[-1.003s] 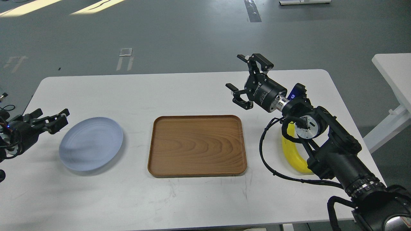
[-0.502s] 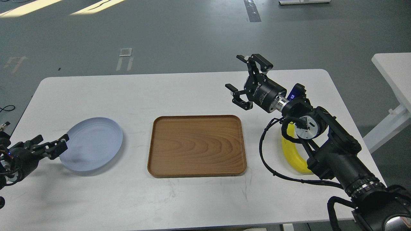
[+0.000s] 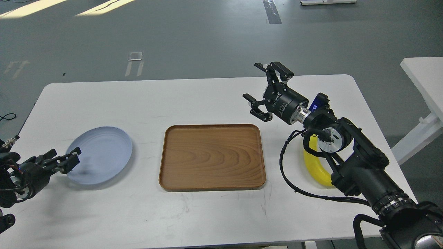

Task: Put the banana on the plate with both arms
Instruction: 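Grasp the rim of the light blue plate with the left gripper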

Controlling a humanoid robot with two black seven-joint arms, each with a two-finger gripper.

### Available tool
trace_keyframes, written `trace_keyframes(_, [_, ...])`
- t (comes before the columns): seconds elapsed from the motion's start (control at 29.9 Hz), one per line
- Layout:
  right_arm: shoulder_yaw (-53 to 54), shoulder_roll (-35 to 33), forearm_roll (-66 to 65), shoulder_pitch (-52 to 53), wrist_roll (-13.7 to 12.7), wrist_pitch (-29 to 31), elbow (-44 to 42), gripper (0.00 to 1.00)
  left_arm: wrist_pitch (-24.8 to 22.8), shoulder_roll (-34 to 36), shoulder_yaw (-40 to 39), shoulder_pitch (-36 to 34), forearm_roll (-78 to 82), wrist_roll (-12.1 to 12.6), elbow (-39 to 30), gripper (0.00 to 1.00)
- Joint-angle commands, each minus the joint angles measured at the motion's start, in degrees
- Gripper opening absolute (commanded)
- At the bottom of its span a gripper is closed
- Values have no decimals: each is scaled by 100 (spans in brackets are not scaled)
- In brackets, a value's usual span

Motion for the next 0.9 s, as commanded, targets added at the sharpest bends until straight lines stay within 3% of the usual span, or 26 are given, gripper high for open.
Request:
trace_keyframes(0.0, [0, 1, 0, -8, 0, -1, 11, 100, -26, 44, 0, 5, 0, 1, 24, 69])
trace_keyframes(0.2, [0, 10, 0, -52, 0, -1, 46, 100, -26, 36, 0, 92, -9, 1, 24, 67])
trace_keyframes(0.23, [0, 10, 0, -52, 0, -1, 47, 100, -35, 18, 0, 154, 0, 1, 24, 51])
trace_keyframes(0.3, [0, 1, 0, -61, 0, -1, 47, 100, -35, 18, 0, 225, 0, 1, 24, 33])
trace_keyframes(0.57, [18, -8, 0, -87, 0, -1, 55, 100, -18, 18, 0, 295, 0, -17, 15, 0])
trace_keyframes(0.77, [27, -8, 0, -87, 9, -1, 64, 100, 17, 35, -9, 172, -70, -96, -11, 0])
trace_keyframes(0.87, [27, -8, 0, -87, 9, -1, 64, 100, 61, 62, -18, 128, -193, -280, -81, 0])
